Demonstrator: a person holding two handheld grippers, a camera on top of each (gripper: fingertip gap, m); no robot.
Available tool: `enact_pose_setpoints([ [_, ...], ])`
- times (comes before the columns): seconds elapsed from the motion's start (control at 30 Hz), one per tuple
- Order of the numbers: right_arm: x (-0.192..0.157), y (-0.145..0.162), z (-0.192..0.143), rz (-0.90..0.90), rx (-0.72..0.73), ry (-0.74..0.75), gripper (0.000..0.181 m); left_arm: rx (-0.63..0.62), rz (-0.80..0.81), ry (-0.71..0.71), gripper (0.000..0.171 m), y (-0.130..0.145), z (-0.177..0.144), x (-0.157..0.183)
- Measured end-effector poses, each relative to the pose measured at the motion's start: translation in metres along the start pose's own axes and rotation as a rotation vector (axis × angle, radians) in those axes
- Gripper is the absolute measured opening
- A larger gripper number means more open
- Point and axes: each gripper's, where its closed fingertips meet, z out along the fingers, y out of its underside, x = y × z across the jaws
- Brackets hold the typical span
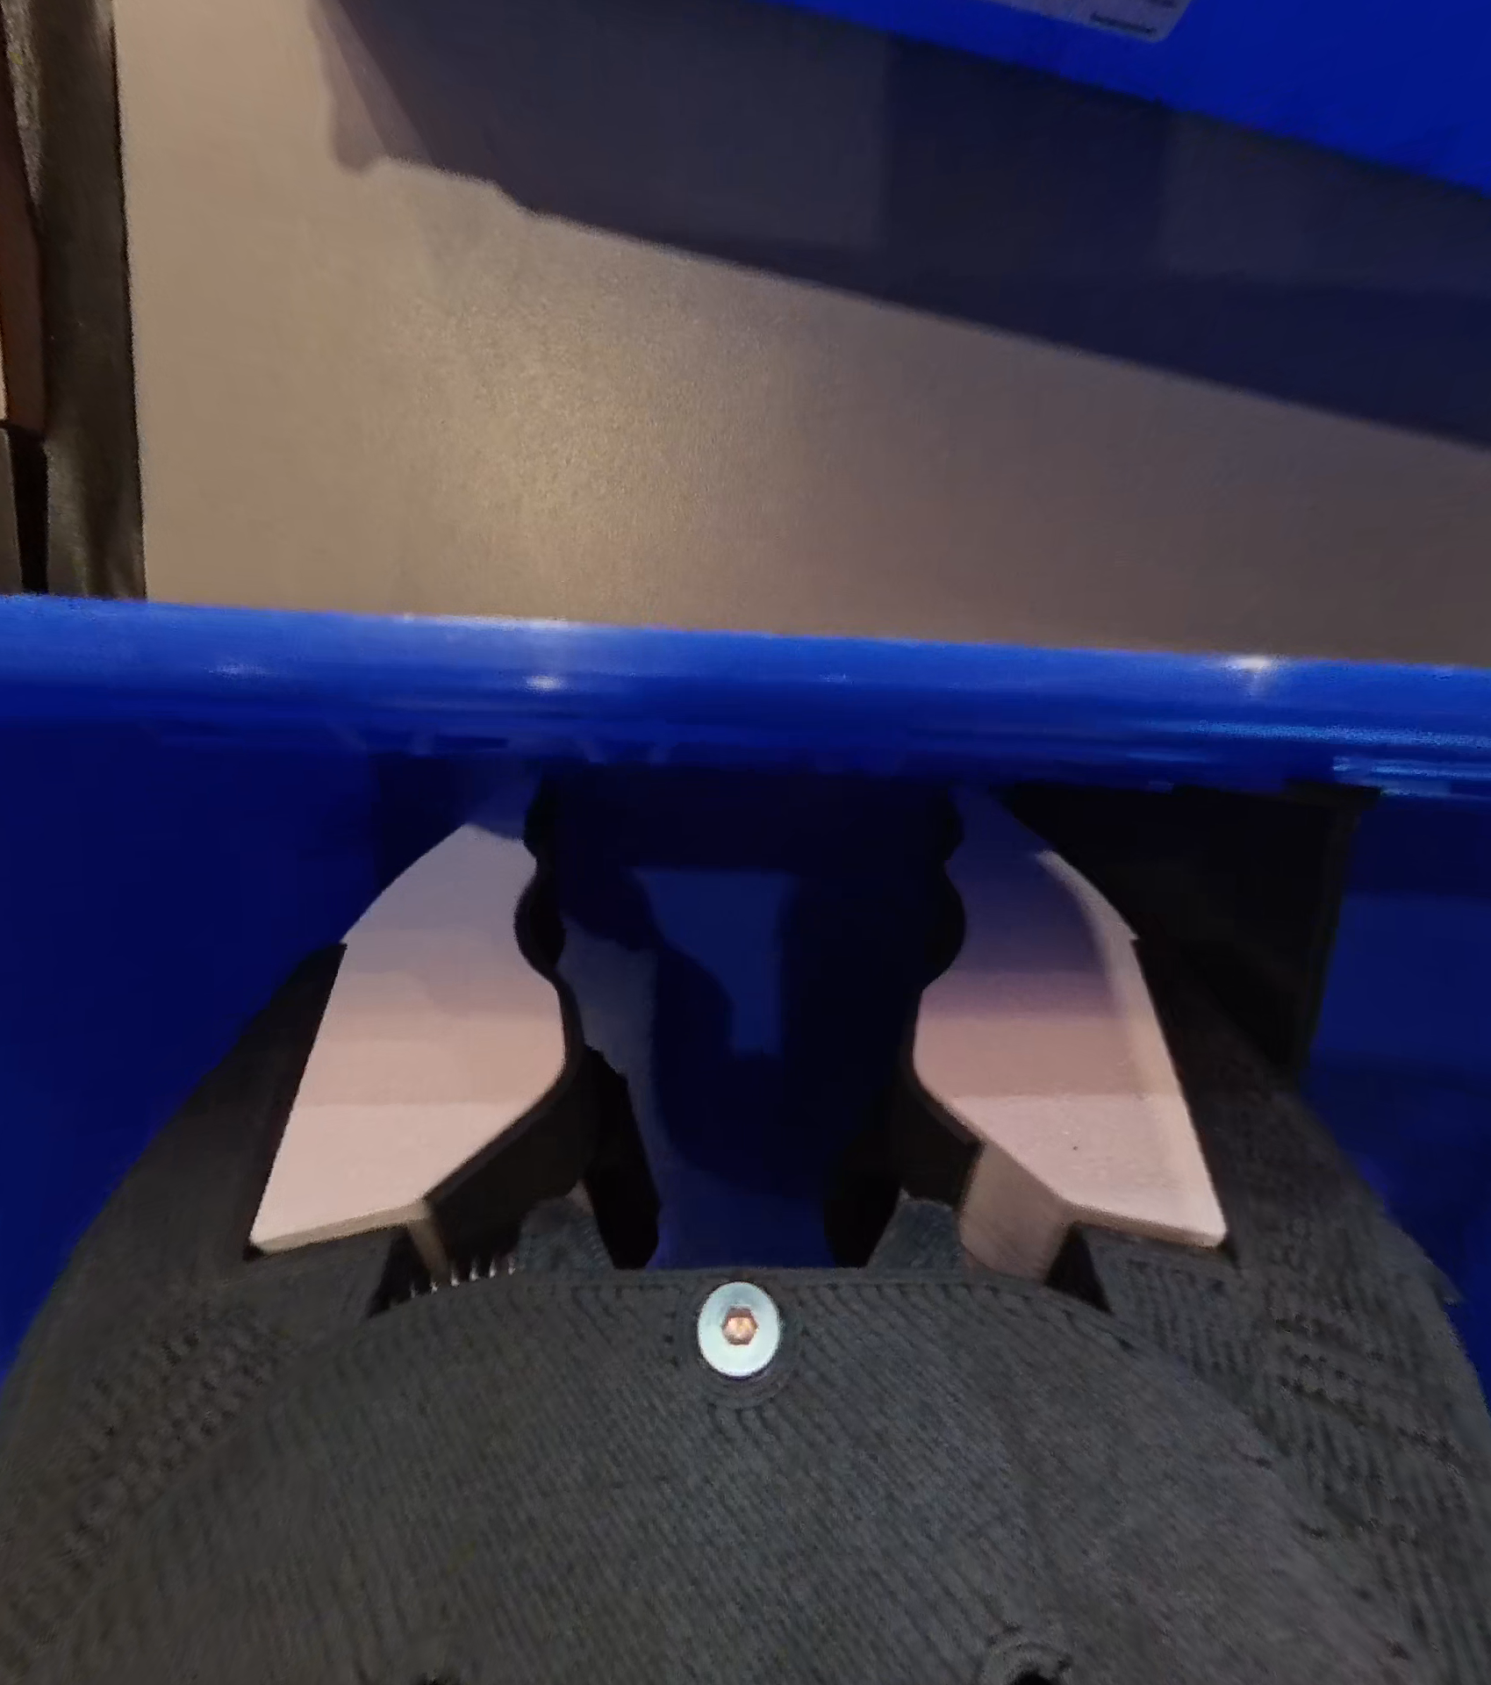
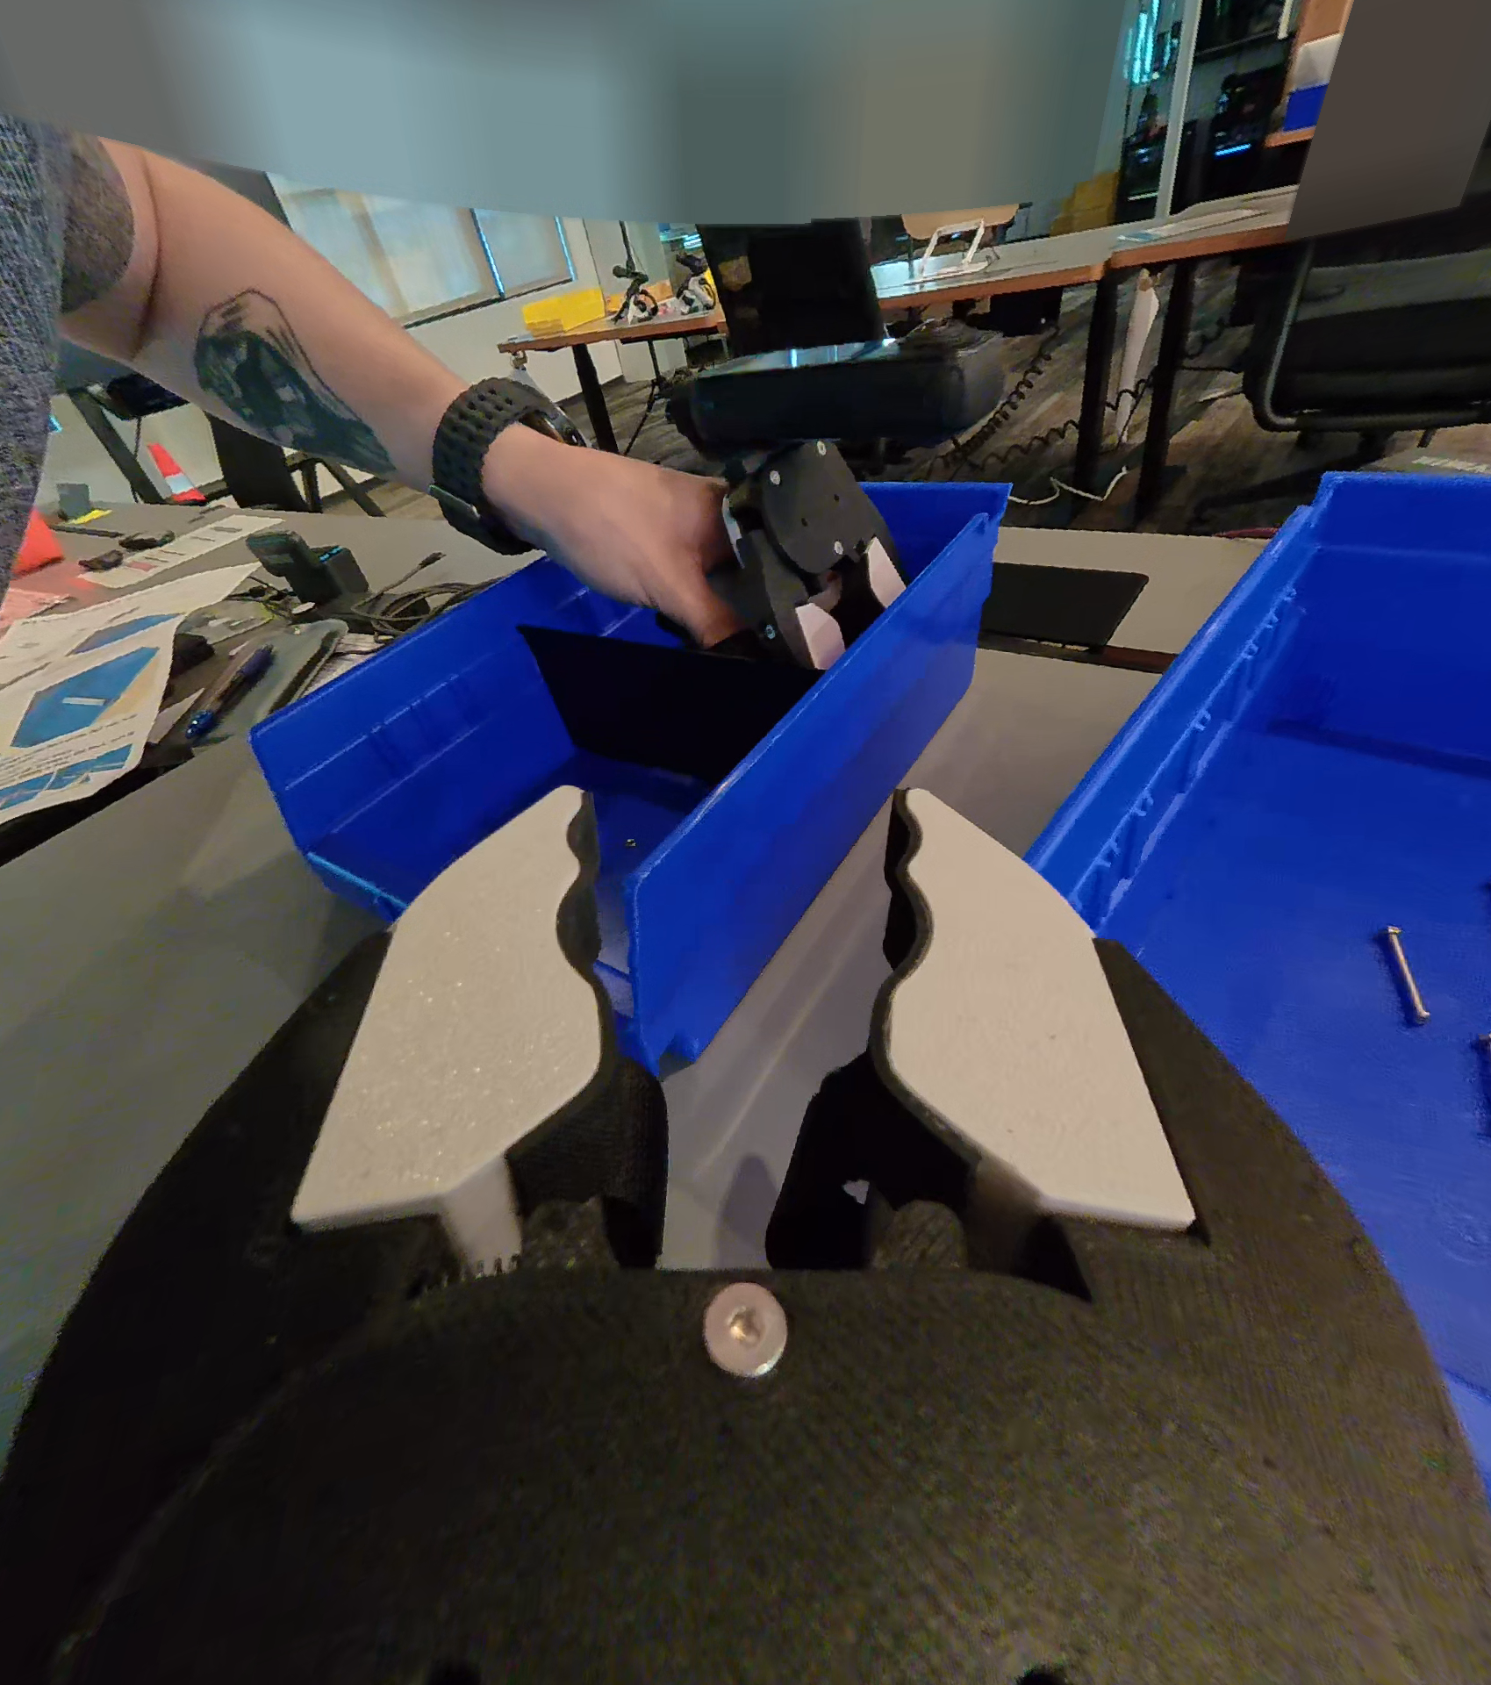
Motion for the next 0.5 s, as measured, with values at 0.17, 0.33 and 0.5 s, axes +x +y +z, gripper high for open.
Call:
enact_pose_setpoints([
  [0.17, -0.002, 0.000, -0.002, 0.007, 0.000, -0.003, 0.061, 0.010, -0.031, -0.019, 0.069, 0.005, -0.003, -0.007],
  [0.33, -0.005, -0.002, -0.003, 0.001, -0.001, -0.008, 0.060, 0.000, -0.030, -0.090, 0.065, 0.011, -0.007, -0.023],
  [0.5, -0.007, -0.003, -0.004, 0.010, -0.002, -0.015, 0.060, 0.116, -0.022, 0.006, 0.059, -0.009, -0.021, -0.010],
])
